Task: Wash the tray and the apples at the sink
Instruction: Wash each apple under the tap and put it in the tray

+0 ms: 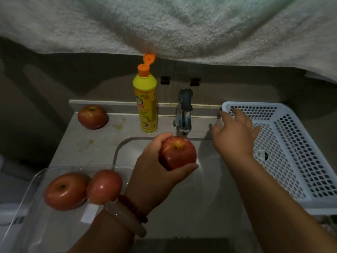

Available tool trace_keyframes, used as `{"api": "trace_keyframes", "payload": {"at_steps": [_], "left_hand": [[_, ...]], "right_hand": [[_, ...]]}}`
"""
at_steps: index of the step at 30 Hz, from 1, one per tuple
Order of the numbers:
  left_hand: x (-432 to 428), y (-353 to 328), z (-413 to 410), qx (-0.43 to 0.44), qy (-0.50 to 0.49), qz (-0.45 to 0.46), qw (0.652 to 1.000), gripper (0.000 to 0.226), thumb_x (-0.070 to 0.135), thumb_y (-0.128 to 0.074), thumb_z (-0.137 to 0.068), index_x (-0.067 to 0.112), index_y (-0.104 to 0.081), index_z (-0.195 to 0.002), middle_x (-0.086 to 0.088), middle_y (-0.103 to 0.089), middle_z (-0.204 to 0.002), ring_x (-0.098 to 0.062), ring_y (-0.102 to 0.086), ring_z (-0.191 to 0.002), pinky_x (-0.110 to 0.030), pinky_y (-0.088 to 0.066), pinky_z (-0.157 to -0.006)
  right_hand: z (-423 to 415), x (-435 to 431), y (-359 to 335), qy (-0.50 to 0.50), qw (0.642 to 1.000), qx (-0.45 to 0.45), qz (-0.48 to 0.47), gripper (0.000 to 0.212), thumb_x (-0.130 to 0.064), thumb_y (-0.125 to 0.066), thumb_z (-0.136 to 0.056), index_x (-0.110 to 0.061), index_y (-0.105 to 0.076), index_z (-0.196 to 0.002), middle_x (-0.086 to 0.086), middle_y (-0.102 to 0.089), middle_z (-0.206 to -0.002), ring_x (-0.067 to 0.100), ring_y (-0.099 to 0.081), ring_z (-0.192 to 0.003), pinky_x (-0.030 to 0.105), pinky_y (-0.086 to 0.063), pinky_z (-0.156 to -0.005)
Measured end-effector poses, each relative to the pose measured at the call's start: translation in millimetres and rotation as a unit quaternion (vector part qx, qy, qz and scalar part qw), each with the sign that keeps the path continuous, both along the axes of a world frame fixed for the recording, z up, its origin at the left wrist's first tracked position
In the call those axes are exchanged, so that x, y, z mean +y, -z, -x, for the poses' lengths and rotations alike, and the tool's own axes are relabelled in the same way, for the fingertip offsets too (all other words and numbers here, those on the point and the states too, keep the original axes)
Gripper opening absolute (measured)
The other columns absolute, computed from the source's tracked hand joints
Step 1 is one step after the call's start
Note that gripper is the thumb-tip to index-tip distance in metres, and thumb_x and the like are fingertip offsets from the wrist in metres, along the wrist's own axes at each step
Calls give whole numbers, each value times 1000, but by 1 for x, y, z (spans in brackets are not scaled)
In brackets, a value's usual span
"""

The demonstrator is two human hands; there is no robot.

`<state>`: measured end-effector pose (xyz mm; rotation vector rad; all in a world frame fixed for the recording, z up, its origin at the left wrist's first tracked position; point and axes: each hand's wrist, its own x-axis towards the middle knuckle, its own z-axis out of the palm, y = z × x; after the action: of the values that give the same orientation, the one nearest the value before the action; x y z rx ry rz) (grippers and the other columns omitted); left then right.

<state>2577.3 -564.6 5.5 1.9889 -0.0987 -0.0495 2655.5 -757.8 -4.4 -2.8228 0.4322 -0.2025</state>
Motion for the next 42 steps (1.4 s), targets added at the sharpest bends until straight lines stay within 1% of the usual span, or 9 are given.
{"api": "trace_keyframes", "payload": {"at_steps": [6,10,15,18,22,28,32,37,42], "left_hand": [[21,15,12,-24,8,-37,999,74,56,-80,-58,48,-37,-118,22,-46,-117,4,-50,-107,-8,-47,-86],[38,15,23,-48,10,-43,998,67,54,-80,-62,50,-38,-114,21,-48,-115,6,-51,-105,-10,-49,-83],[62,15,36,-98,-14,-94,991,67,42,-83,-61,51,-39,-111,23,-51,-107,11,-50,-103,0,-41,-77],[79,16,44,-78,5,-95,992,73,47,-83,-62,42,-42,-123,20,-53,-116,6,-53,-106,-8,-47,-82],[109,19,57,-36,16,-132,990,94,55,-77,-66,40,-25,-143,23,-40,-132,6,-42,-120,-11,-38,-97],[146,23,77,-10,12,-246,969,55,56,-67,-73,32,-54,-121,14,-54,-120,-1,-51,-108,-28,-48,-97],[146,41,91,92,24,-327,940,75,65,-69,-69,36,-38,-131,10,-46,-126,-9,-50,-110,-27,-44,-97],[136,57,97,128,23,-295,947,75,65,-75,-60,32,-37,-115,10,-52,-108,-7,-53,-93,-27,-49,-86],[131,60,100,122,20,-290,949,70,57,-76,-65,28,-39,-116,6,-56,-109,-11,-57,-96,-34,-52,-87]], "right_hand": [[54,44,-18,-146,964,-138,-176,40,-36,-50,-91,-26,-53,-130,-9,-51,-126,5,-45,-115,28,-42,-94],[85,81,-20,-206,899,47,-384,60,-68,-51,-71,-50,-42,-127,-24,-45,-118,-3,-50,-104,22,-51,-83],[94,107,-12,-241,836,153,-468,74,-55,-72,-54,-49,-49,-125,-22,-54,-114,6,-59,-101,27,-58,-81],[98,118,-6,-235,814,168,-503,66,-49,-77,-52,-44,-57,-115,-13,-61,-109,13,-63,-98,34,-60,-77],[106,128,4,-191,813,147,-531,56,-40,-80,-61,-44,-57,-113,-11,-58,-109,18,-62,-98,39,-60,-81],[109,132,11,-141,826,118,-533,48,-35,-76,-71,-49,-53,-111,-14,-52,-112,19,-58,-102,46,-55,-91],[110,133,11,-132,827,91,-538,47,-35,-76,-72,-47,-54,-112,-12,-53,-113,19,-58,-104,48,-54,-91],[111,134,12,-133,833,78,-531,50,-39,-77,-69,-46,-55,-112,-15,-53,-111,17,-58,-102,47,-54,-91],[112,141,15,-139,839,79,-521,50,-37,-77,-73,-45,-54,-116,-14,-53,-112,17,-58,-103,47,-54,-91]]}}
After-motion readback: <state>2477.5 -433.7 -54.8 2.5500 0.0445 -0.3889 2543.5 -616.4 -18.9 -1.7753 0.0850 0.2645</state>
